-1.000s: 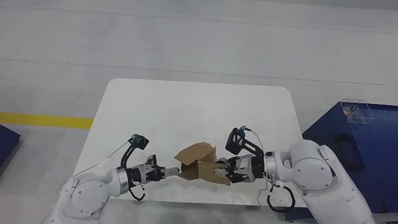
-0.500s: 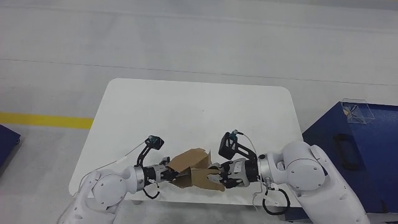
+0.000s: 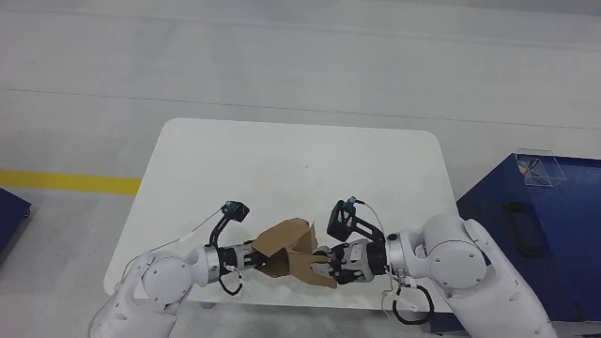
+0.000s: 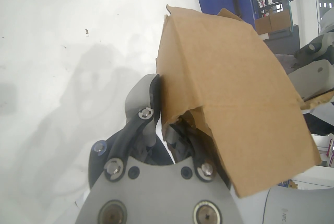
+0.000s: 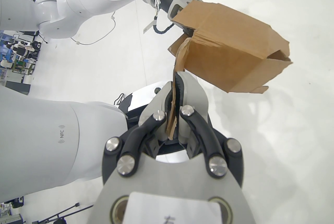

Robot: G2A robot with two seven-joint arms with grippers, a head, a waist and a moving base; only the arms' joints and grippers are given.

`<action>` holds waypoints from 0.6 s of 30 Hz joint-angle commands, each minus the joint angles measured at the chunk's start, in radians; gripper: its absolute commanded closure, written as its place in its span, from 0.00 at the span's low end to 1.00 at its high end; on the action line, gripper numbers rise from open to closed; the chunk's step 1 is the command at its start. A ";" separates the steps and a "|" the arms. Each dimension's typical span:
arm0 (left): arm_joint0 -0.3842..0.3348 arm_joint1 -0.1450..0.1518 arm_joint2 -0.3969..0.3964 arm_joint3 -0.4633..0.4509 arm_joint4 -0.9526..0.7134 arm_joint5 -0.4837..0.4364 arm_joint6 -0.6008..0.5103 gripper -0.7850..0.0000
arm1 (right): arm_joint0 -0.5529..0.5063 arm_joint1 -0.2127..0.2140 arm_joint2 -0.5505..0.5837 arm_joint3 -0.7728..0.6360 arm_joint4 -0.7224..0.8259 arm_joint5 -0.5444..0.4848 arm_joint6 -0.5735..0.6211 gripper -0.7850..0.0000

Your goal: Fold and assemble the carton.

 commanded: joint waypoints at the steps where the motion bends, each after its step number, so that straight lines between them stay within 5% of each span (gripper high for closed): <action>1: -0.001 0.002 0.000 0.003 -0.004 0.001 -0.001 1.00 | -0.003 0.001 0.008 0.006 0.001 0.013 -0.016 0.64; 2: -0.001 0.002 -0.001 0.006 -0.008 0.005 0.000 1.00 | -0.003 0.002 0.012 0.004 0.000 0.012 -0.019 0.00; 12: -0.028 0.003 -0.028 0.052 -0.242 0.108 -0.078 1.00 | -0.005 0.004 0.023 -0.010 -0.029 0.004 -0.040 0.00; 18: -0.028 0.003 -0.028 0.052 -0.242 0.108 -0.078 1.00 | -0.126 0.024 0.189 -0.123 -0.107 0.009 -0.196 0.00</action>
